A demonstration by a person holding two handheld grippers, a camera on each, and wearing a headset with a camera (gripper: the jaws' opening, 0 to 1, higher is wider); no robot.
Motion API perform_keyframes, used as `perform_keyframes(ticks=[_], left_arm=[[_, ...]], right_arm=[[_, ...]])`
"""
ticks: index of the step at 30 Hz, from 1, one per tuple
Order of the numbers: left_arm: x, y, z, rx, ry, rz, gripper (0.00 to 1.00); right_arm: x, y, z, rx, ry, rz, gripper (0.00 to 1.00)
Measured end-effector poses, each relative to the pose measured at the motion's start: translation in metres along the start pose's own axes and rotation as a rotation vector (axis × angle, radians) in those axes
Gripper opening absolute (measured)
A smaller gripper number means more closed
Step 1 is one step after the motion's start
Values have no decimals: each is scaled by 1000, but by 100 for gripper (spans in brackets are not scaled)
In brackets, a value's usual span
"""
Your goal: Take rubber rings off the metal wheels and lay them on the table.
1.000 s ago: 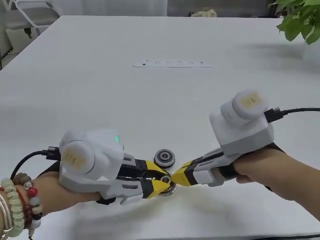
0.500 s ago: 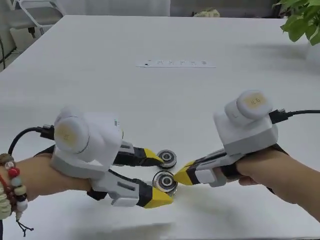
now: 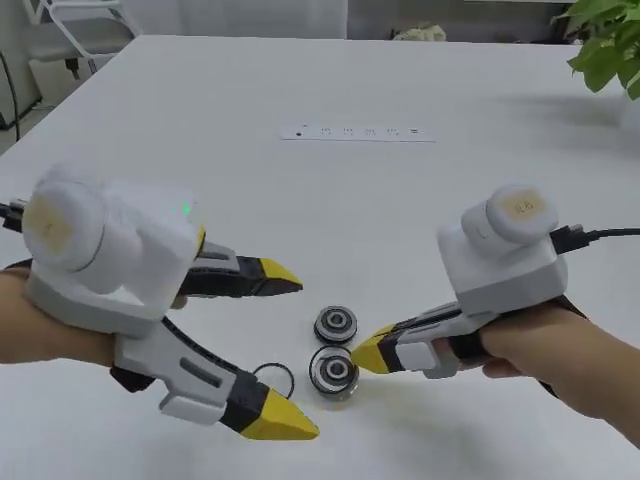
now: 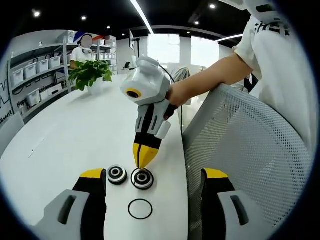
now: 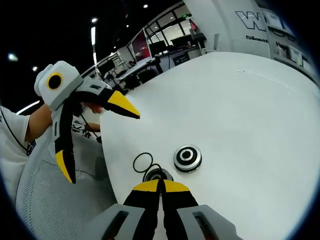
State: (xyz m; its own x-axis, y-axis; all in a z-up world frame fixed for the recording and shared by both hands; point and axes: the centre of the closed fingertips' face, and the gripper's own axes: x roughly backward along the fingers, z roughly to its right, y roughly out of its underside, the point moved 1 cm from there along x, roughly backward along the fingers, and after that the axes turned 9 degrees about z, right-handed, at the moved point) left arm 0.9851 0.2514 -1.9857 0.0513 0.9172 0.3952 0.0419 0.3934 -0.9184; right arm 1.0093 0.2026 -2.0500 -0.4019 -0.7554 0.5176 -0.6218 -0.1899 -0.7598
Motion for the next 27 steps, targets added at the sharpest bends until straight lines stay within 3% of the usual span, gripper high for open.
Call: perform_keyframes(ticks=[11,18,27], left_arm=[[37,-13,6,-25,-54,16,84],[63,-15,4,-23,-143,32,89],[92,-7,4,24,-274,58,89]], right_arm=[[1,-2,0,-6,2,7,0],[2,-3,-1,-4,1,9,0],[3,-5,-1,-9,-1,21,0]])
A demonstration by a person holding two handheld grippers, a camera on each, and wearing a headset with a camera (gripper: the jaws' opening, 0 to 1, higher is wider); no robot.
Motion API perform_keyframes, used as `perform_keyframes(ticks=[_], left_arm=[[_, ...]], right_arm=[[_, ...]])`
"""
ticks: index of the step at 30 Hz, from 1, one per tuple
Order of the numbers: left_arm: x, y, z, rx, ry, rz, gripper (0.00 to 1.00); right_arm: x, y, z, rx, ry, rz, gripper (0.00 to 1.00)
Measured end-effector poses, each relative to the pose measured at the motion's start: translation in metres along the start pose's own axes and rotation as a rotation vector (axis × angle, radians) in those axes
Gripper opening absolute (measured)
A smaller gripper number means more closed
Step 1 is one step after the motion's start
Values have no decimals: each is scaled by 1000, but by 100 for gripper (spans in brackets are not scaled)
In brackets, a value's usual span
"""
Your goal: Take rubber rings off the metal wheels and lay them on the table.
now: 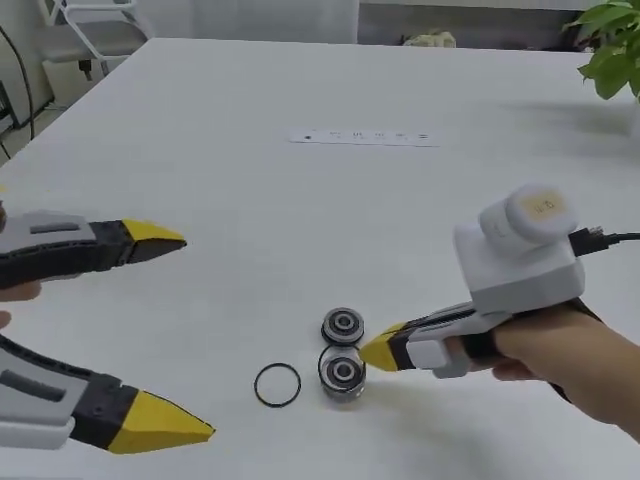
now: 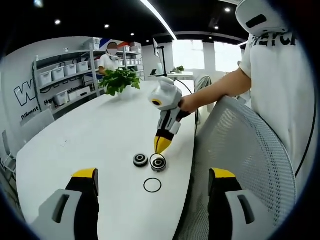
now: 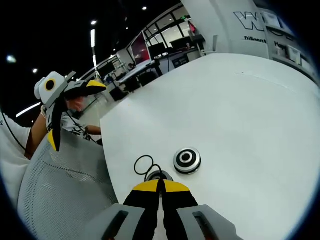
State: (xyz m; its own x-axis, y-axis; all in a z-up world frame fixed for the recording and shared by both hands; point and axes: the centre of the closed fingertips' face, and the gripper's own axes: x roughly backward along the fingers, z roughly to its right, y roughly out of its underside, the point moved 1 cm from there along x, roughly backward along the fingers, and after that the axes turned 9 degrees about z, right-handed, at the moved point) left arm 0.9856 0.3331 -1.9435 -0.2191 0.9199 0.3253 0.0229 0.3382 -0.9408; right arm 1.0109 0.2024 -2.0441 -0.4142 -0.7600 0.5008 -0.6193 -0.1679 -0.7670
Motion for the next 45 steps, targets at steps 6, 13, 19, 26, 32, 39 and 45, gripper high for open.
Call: perform_keyframes(ticks=[6,13,19,26,32,39,45], left_arm=[[10,15,6,50,-55,10,89],[22,31,7,99,-120,-7,89],[30,37,6,128,-167,-3,88],[30,44,9,152,-171,-12,88],[27,44,9,167,-175,0,88],[23,49,13,172,-162,-35,89],[23,49,13,188,-165,-24,89]], right_arm=[[1,-1,0,-3,-1,8,0],[3,-6,-1,-9,-2,26,0],[6,-14,-1,-12,2,58,0],[14,-26,0,-30,15,114,0],[20,-37,-1,-46,27,166,0],[25,-53,-9,-86,10,238,0],[24,-63,-20,-71,-5,269,0]])
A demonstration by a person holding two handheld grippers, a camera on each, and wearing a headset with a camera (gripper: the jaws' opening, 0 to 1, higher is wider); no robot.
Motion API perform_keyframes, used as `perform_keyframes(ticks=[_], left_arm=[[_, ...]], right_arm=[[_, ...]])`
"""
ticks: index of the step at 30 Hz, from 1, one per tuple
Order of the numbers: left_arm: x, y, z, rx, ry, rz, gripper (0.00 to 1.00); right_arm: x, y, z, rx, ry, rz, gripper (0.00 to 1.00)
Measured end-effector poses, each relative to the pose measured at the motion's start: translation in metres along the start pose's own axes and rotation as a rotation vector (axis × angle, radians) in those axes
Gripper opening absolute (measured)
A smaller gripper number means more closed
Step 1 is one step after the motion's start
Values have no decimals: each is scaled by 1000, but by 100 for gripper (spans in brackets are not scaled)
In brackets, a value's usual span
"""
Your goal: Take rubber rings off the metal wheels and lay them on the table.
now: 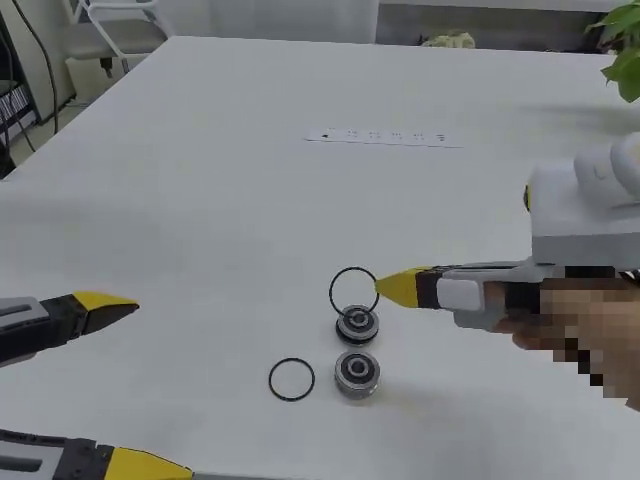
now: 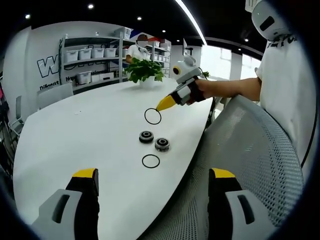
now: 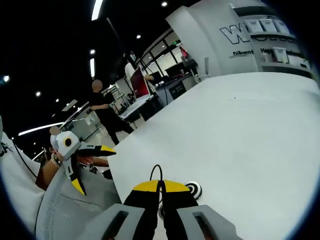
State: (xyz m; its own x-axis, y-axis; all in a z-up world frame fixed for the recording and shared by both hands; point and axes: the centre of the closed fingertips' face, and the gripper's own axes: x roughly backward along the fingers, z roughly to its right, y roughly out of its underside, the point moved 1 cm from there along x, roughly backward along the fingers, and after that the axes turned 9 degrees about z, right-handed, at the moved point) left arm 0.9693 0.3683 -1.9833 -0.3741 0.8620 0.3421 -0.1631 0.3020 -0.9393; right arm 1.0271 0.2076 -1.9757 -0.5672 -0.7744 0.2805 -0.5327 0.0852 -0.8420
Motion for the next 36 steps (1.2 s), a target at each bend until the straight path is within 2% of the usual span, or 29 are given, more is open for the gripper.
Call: perform_keyframes(ticks=[6,9,16,17,24,26,27,36], left_arm=[[0,-2,-2,9,-15,20,88],[0,-5,-3,32,-18,46,88],[0,-4,-4,63,-23,54,89],[0,-4,-4,68,-23,55,89],[0,1,-4,66,-27,27,90],[0,3,-4,58,-27,12,90],[0,4,-4,53,-27,3,90],[0,9,-5,46,-29,-25,89]], right_arm=[[-6,-5,-11,19,-22,15,0],[-9,-5,-17,30,-37,14,0],[-19,5,-32,92,-83,-20,0],[-21,9,-35,111,-95,-37,0],[-32,22,-47,172,-134,-66,0],[-34,25,-48,179,-139,-72,0],[-38,31,-44,209,-130,-91,0],[-54,55,-49,218,-144,-127,0]])
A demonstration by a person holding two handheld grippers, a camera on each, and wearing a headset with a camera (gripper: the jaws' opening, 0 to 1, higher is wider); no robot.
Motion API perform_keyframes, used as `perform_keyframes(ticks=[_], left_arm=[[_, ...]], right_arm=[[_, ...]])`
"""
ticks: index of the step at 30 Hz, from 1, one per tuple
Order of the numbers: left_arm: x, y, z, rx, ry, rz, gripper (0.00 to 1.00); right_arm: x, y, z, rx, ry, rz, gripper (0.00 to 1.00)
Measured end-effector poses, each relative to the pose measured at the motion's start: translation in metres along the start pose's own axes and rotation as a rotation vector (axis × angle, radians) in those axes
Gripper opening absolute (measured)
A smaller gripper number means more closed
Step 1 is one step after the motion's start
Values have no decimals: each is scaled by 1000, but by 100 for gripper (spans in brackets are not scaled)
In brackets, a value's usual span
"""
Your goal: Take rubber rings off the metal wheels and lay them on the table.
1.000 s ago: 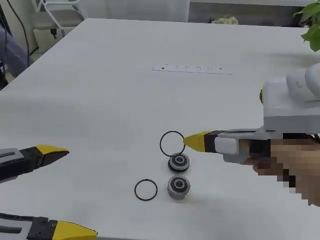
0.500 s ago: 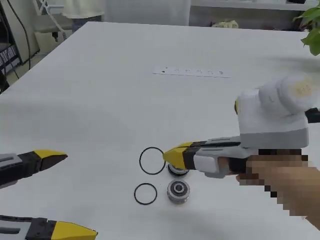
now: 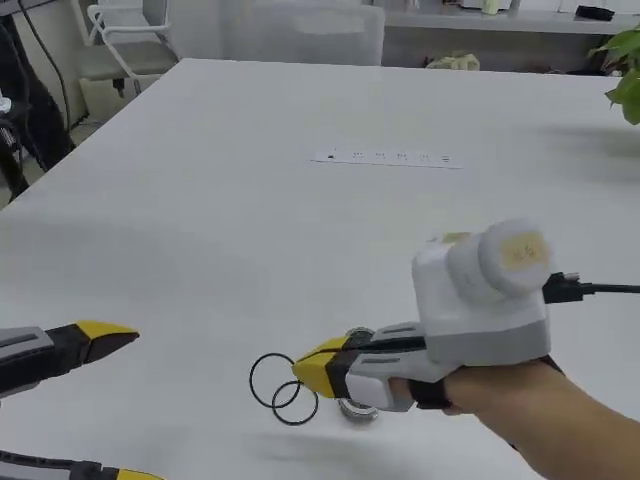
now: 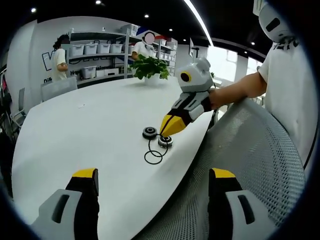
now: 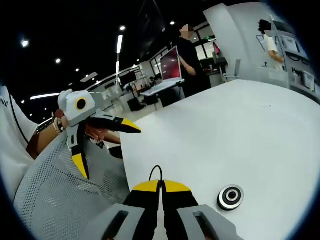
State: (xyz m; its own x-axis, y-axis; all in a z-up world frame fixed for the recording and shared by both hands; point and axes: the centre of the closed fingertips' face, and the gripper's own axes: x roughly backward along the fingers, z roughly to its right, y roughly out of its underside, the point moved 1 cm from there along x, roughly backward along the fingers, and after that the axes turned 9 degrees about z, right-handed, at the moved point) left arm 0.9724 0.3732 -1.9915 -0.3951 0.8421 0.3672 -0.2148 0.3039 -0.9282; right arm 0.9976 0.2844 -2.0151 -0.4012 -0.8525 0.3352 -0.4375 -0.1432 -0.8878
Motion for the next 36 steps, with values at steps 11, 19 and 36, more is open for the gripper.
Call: perform_keyframes(ticks=[11,19,36], left_arm=[[1,0,-2,10,-10,4,89],[1,1,-1,9,-4,-2,88],[1,1,0,14,-5,3,88]], right_arm=[[-16,35,-1,56,15,-117,0],[-15,48,4,44,31,-156,0],[-10,43,18,16,67,-136,2]])
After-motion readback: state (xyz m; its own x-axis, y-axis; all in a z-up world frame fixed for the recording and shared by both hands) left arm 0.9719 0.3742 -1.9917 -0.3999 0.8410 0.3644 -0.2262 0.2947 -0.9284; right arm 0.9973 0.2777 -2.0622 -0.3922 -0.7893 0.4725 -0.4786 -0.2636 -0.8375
